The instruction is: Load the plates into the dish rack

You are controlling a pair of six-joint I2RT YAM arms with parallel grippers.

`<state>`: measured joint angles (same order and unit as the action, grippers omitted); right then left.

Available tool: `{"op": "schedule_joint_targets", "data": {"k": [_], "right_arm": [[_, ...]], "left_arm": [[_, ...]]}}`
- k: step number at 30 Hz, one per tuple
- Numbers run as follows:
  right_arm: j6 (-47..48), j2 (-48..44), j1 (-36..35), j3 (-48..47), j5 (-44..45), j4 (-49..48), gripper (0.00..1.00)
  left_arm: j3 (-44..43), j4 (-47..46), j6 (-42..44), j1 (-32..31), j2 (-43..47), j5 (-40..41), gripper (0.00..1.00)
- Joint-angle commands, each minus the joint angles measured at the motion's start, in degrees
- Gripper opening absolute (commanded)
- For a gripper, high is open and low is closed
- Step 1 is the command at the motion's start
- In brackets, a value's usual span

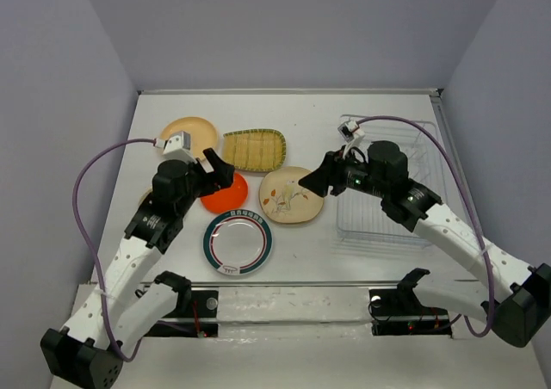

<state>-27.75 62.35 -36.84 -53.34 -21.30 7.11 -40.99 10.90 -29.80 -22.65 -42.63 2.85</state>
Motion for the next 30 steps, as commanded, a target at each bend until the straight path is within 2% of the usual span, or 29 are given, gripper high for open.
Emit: {"op": "schedule_joint_targets", "data": {"k": [1,4,8,12,19,26,30], "right_arm": [[1.64,-3.81,-0.34,2.27,2.05,-3.42,0.59],[1.73,-6.26,-0.34,3.5,2.32,-3.42,0.58],[1.64,-9.6,-0.34,5.61,3.37,-3.25,0.58],[1.38,-12.59,-0.34,7.98,2.67,-3.07,0.58],[1.21,-13.57,-0.34,11.24,1.61,-3.16,0.58],[2.08,-11.82,-0.34,11.42,0.82,-3.42,0.58],[2.43,-10.76,-0.34,11.24,0.21,-3.34,0.58]], "left_arm": [[-8.04,-2.63,2.29,2.52,-6.4,1.81,0.99],[-12.7,-3.86,2.38,6.12,-11.94,3.3,0.99],[-14.73,-6.41,2.12,13.15,-18.52,12.76,0.99],[-15.69,-8.17,3.69,20.44,-25.64,18.94,0.99],[-18.33,-9.23,5.54,26.6,-36.81,21.84,0.98],[-30.79,-4.66,9.67,29.07,-54.98,18.95,0.92],[-35.2,-3.69,11.08,29.25,-61.68,17.1,0.89]]}}
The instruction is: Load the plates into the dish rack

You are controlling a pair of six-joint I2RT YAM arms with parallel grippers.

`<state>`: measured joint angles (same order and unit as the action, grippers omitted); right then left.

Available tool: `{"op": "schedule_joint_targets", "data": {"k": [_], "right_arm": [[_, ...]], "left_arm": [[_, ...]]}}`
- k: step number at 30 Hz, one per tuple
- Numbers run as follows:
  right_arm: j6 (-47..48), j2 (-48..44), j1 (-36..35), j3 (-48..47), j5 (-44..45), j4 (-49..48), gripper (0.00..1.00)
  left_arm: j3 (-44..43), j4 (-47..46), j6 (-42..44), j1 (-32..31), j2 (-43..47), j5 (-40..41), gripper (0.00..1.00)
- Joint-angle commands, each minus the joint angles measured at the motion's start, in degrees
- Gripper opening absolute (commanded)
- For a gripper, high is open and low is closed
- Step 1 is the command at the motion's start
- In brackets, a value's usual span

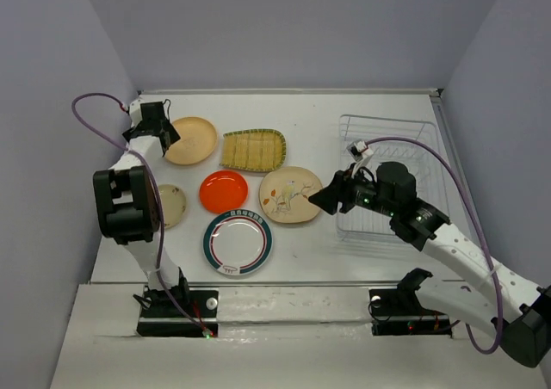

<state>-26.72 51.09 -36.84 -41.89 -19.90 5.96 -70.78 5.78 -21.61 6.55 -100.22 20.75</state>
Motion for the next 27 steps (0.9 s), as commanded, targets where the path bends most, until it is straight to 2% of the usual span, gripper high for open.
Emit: {"op": "schedule_joint_targets", "data": {"k": [1,5,11,12,14,15,17,20,24,26,27], "right_arm": [[1.41,0.68,-0.34,-0.3,-1.02,-2.18,0.58],[1.76,1.38,-0.34,-0.83,-1.19,-2.18,0.58],[1.67,3.22,-0.34,-1.53,-1.37,-2.09,0.57],[1.5,3.31,-0.34,-1.7,-1.8,-2.18,0.57],[1.23,3.05,-0.34,-2.14,-3.21,-2.26,0.57],[0.97,2.96,-0.34,-2.32,-3.39,-2.26,0.57],[0.97,2.96,-0.34,-2.76,-2.78,-2.26,0.57],[1.23,3.92,-0.34,-3.63,-2.42,-2.26,0.61],[1.23,7.35,-0.34,-4.95,-3.74,-3.76,0.78],[1.23,10.25,-0.34,-7.23,-5.41,-4.2,0.85],[0.97,12.26,-0.34,-9.33,-5.59,-4.2,0.87]], "left_arm": [[-6.2,1.51,2.97,0.05,-5.23,-0.89,0.89],[-9.36,1.6,2.8,0.66,-11.29,-4.3,0.83],[-9.11,-1.03,-0.28,2.24,-15.52,-11.25,0.65],[-8.67,-2.43,-0.63,2.42,-15.7,-11.61,0.56],[-7.88,-3.58,-1.24,2.59,-16.23,-12.05,0.43],[-7.7,-4.45,-1.59,3.03,-16.4,-12.75,0.28],[-7.7,-4.64,-2.12,3.65,-16.41,-13.19,0.06],[-6.39,-5.34,-3.79,5.14,-12.65,-12.84,0.05],[-1.84,-9.46,-6.6,6.29,-1.58,-11.44,0.05],[2.03,-15.33,-9.5,6.29,7.44,-13.53,0.06],[7.45,-21.71,-10.29,6.2,10.81,-16.94,0.06]]}}
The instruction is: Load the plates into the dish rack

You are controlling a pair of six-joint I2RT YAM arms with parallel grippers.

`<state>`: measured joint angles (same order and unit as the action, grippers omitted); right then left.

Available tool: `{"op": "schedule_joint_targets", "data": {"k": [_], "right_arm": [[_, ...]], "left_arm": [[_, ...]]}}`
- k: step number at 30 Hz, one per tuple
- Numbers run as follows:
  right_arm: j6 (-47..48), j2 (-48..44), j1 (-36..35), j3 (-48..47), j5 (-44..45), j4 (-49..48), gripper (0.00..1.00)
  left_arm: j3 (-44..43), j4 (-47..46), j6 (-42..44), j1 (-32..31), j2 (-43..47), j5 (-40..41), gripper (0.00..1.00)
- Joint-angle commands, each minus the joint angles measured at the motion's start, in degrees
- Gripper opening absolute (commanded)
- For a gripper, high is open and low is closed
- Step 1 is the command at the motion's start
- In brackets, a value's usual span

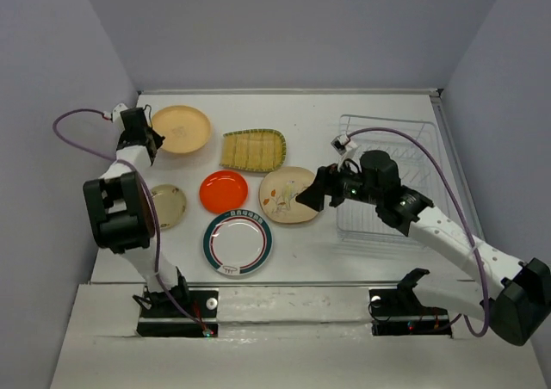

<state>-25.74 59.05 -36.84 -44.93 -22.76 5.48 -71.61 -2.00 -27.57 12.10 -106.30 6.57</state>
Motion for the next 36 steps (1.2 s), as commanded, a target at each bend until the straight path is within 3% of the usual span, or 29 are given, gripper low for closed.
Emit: {"op": "schedule_joint_targets", "data": {"k": [1,4,10,17,22,30,32,33,34,35,36], "right_arm": [[-0.19,5.28,-0.34,-7.27,-3.07,-3.8,0.88],[-0.98,8.01,-0.34,-11.49,-3.08,-3.72,0.92],[-1.69,10.38,-0.34,-18.7,-1.14,-3.28,0.99],[-1.33,9.34,0.19,-23.01,0.79,-0.2,1.0],[-0.72,8.71,0.19,-22.31,5.8,1.12,1.0],[-2.47,13.11,0.19,-23.89,-0.35,-1.86,0.98],[-3.35,13.64,0.19,-23.72,-1.05,-3.88,0.91],[-4.14,14.25,0.19,-23.45,-0.62,-4.5,0.69],[-4.58,14.52,0.19,-23.45,-0.35,-4.51,0.69],[-5.02,14.87,0.19,-23.36,-0.35,-4.77,0.45],[-5.63,15.65,0.19,-23.45,-0.44,-4.77,0.35]], "left_arm": [[10.77,-16.26,-5.38,0.39,19.79,-3.75,0.06],[14.48,-16.9,-6.53,-2.68,29.11,-4.54,0.06],[21.5,-14.52,-7.32,-15.07,43.97,-11.04,0.05],[30.3,-11.19,-7.85,-18.69,60.57,-21.68,0.05],[34.08,-10.65,-7.15,-20.0,65.17,-25.81,0.06],[35.4,-12.24,-5.13,-25.45,64.11,-29.68,0.06],[35.4,-11.71,-3.98,-26.07,64.11,-29.51,0.06],[35.06,-11.1,-3.28,-26.94,64.03,-29.77,0.06],[34.88,-10.75,-2.93,-27.39,64.03,-29.95,0.06],[34.61,-10.31,-2.32,-27.91,64.11,-30.03,0.06],[33.83,-9.78,-1.79,-28.44,64.2,-29.86,0.09]]}}
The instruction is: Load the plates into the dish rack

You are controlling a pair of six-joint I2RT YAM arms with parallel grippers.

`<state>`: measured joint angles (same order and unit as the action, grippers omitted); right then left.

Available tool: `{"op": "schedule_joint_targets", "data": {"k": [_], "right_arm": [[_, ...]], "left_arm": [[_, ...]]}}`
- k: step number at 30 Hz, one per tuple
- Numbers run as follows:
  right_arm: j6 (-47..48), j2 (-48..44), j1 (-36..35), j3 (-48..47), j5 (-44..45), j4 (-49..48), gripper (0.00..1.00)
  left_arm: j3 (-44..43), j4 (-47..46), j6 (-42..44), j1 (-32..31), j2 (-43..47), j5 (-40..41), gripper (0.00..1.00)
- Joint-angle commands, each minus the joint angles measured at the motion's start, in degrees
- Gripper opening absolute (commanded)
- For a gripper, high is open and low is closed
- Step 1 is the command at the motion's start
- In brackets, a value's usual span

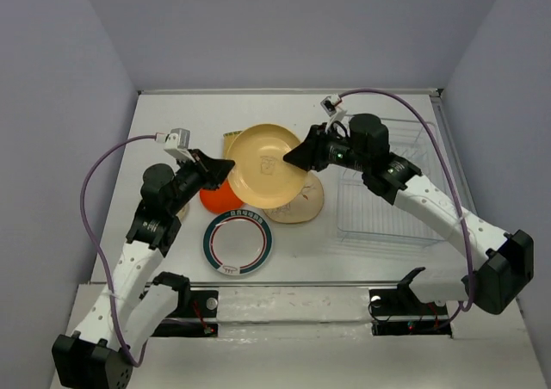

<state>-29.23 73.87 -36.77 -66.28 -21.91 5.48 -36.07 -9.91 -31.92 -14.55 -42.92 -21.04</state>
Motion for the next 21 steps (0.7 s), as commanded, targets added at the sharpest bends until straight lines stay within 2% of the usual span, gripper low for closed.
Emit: {"op": "schedule_joint_targets", "data": {"k": [1,2,3,4,6,7,9,10,12,13,16,20,21], "right_arm": [[-2.32,1.28,0.12,-2.27,-2.07,-4.77,0.26],[-2.41,1.63,0.12,-2.45,-2.08,-4.77,0.08],[-2.84,1.81,0.12,-2.71,-0.34,-4.08,0.07],[-2.85,1.55,0.12,-2.71,-0.32,-4.07,0.07],[-2.15,0.58,1.61,-2.63,4.67,-1.18,0.07],[-1.71,-0.81,4.05,-2.63,7.9,1.53,0.07],[-0.22,-2.49,7.49,-2.63,11.43,4.79,0.07],[0.05,-4.24,11.68,-2.71,16.15,8.38,0.07],[3.11,-6.09,15.23,-2.71,23.01,11.99,0.07],[4.17,-6.8,16.46,-3.15,28.8,14.02,0.07],[9.8,-8.47,20.42,-4.38,54.33,19.82,0.07],[17.7,-7.6,23.49,-5.0,70.64,20.1,0.07],[20.59,-6.46,24.37,-5.61,71.82,20.01,0.07]], "left_arm": [[-2.15,-0.47,3.96,-2.85,0.9,-2.08,0.21],[-2.68,0.32,4.76,-3.29,1.25,-1.99,0.29],[-3.99,2.25,5.81,-4.51,1.43,-1.99,0.52],[-4.87,3.57,7.12,-4.53,1.52,-1.9,0.64],[-7.24,8.3,11.78,-7.33,2.48,0.98,0.84],[-7.6,9.46,13.01,-8.47,3.1,2.83,0.89],[-7.26,11.39,15.92,-12.07,6.08,8.08,0.96],[-6.82,12.45,16.62,-12.96,7.05,9.6,0.99],[-5.59,13.34,18.29,-15.5,10.12,13.54,0.99],[-5.15,13.95,18.73,-16.47,11.0,14.87,0.99],[-3.83,14.04,19.44,-20.07,13.64,16.64,0.99],[-4.09,14.39,20.4,-23.94,15.66,17.08,0.99],[-4.09,14.48,20.58,-24.82,16.02,17.95,0.99]]}}
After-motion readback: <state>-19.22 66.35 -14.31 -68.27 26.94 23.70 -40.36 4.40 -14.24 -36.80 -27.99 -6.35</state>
